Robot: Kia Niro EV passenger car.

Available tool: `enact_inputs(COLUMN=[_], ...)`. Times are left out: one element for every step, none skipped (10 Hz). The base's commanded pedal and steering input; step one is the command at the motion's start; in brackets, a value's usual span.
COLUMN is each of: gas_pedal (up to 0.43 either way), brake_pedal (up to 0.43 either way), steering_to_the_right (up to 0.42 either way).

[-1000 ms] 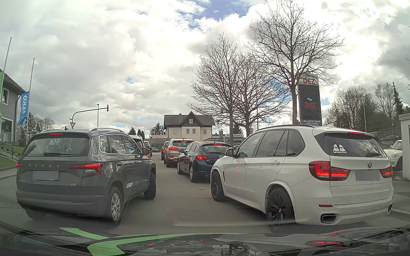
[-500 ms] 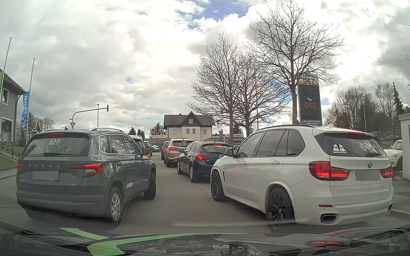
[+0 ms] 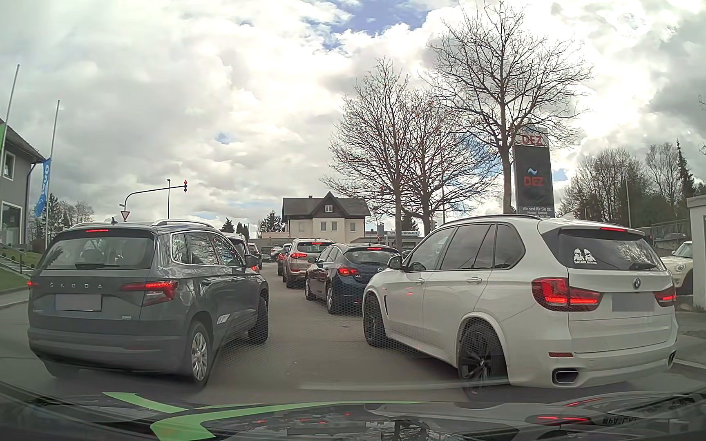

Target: Follow the waypoints while adhering to traffic rules and regulations

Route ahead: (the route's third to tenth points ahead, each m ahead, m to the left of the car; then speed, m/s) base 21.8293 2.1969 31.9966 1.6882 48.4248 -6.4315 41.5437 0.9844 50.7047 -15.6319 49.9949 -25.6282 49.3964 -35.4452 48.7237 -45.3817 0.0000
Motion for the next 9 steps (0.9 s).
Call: enact_inputs(gas_pedal=[0.000, 0.000, 0.000, 0.000, 0.000, 0.000, 0.000, 0.000, 0.000], brake_pedal=[0.287, 0.287, 0.287, 0.287, 0.287, 0.287, 0.287, 0.287, 0.287], steering_to_the_right=[0.572, 0.572, 0.571, 0.571, 0.571, 0.571, 0.571, 0.571, 0.571])
